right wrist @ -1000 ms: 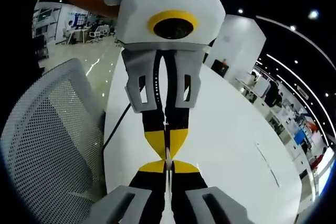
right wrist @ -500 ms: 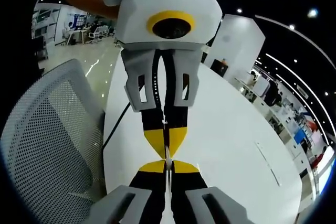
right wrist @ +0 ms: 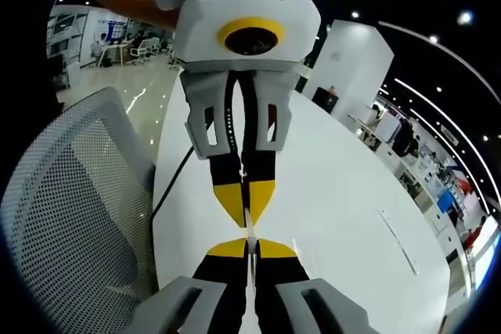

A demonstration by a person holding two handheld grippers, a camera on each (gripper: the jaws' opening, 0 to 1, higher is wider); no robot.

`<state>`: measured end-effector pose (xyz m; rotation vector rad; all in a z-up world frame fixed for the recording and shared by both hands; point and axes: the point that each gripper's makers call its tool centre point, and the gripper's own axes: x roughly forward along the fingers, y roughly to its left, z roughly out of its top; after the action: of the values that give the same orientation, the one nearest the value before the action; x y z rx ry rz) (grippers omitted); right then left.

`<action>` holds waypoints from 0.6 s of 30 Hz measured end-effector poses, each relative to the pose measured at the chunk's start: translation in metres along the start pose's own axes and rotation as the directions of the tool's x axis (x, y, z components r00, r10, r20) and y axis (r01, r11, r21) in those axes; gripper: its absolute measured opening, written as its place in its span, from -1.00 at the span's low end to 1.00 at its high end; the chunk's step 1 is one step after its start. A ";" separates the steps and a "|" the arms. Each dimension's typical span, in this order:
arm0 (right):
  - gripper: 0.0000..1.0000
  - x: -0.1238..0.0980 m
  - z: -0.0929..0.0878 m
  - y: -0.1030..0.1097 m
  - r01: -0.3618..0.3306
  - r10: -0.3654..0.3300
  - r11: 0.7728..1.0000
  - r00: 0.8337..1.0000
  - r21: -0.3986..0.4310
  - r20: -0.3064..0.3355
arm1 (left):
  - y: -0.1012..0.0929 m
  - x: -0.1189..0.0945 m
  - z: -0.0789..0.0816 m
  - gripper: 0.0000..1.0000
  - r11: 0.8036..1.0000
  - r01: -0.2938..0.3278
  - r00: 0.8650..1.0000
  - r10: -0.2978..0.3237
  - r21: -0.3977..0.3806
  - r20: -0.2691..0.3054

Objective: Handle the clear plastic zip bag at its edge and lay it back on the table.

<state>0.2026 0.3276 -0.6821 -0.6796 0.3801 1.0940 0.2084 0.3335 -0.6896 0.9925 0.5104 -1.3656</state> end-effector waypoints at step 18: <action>-1.00 -0.002 -0.002 -0.003 0.009 -0.009 1.000 1.000 0.009 -0.002 | 0.002 -0.004 -0.004 -1.00 1.000 -0.012 1.000 0.012 -0.017 -0.001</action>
<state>0.2049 0.3234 -0.6813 -0.6739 0.3824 1.0824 0.2104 0.3385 -0.6880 0.9808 0.5151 -1.3483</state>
